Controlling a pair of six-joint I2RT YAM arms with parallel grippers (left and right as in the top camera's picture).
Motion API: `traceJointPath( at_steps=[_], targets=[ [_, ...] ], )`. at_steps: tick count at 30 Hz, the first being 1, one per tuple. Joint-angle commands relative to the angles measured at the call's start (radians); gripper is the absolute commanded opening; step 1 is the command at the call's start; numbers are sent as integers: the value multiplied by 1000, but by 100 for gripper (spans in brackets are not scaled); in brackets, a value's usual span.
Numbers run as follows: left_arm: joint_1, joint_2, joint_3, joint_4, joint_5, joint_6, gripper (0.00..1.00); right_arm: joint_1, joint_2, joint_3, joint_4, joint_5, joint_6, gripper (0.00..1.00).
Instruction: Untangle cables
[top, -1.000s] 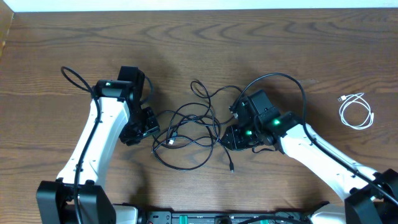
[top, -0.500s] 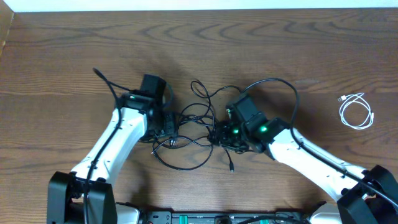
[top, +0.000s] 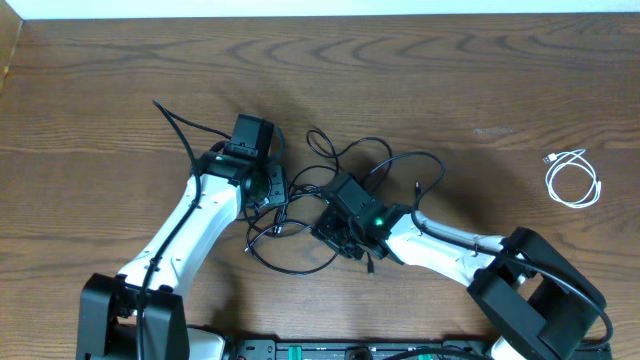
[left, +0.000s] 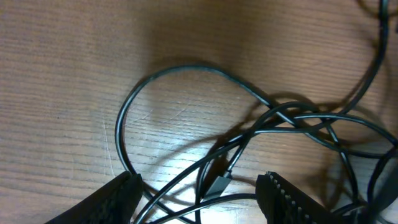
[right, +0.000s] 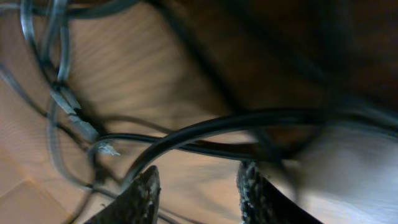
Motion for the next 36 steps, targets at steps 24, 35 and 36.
traceJointPath(
  at_steps=[24,35,36],
  targets=[
    [-3,-243,-86,51,219,185,52,0,-128,-6,83,24,-108,39],
    [-3,-36,-86,131,289,200,54,2,-68,-6,84,55,34,48],
    [-3,-21,-86,137,289,200,54,2,-66,-6,84,66,34,47]
  ],
)
